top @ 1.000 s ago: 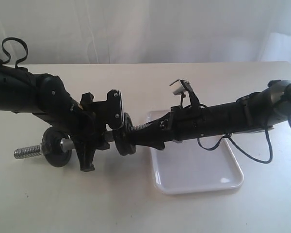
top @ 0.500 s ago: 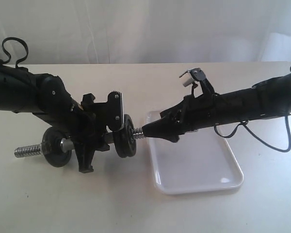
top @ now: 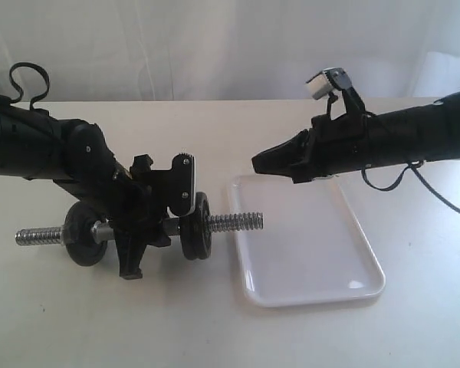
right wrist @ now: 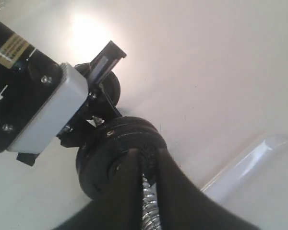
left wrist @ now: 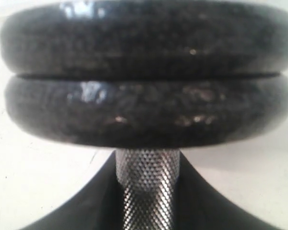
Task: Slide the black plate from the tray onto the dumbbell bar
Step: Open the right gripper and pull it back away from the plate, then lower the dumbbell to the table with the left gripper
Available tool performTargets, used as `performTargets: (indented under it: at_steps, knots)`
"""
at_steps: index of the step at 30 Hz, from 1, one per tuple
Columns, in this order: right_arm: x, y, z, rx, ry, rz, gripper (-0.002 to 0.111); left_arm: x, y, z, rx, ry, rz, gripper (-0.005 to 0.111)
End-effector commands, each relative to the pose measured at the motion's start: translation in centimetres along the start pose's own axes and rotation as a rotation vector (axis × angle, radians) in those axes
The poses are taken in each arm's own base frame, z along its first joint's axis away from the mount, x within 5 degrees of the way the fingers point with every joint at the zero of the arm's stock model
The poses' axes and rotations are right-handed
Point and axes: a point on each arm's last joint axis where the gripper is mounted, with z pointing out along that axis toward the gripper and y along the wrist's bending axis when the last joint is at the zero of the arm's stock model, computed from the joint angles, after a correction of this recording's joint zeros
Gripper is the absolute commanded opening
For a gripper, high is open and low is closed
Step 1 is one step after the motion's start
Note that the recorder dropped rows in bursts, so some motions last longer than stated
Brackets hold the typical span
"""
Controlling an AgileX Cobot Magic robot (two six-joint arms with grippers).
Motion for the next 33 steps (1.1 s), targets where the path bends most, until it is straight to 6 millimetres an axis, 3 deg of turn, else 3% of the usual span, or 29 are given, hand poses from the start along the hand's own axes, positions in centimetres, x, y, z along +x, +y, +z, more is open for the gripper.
performTargets:
  at_steps: [1,12,18,25,33]
  knots:
    - [-0.3,-0.5,-1.3,0.147,0.018,0.060,0.000,-1.2,1.5,-2.2,-0.102,-0.058,-0.013,0.000]
    - [1.3,-2.4,-2.0,0.416,0.060,0.183,0.000,-0.8,1.4,-2.1,-0.067,-0.043,-0.028,0.000]
    - [1.4,-2.3,-2.0,0.414,0.060,0.189,0.000,0.3,1.2,-1.9,-0.001,-0.013,-0.113,0.000]
    - [1.4,-2.0,-1.9,0.379,0.057,0.190,0.000,1.1,0.2,0.2,0.111,0.032,-0.134,0.000]
    - [1.4,-2.0,-1.9,0.380,0.059,0.189,0.000,1.2,-0.1,0.5,0.137,0.041,-0.136,0.000]
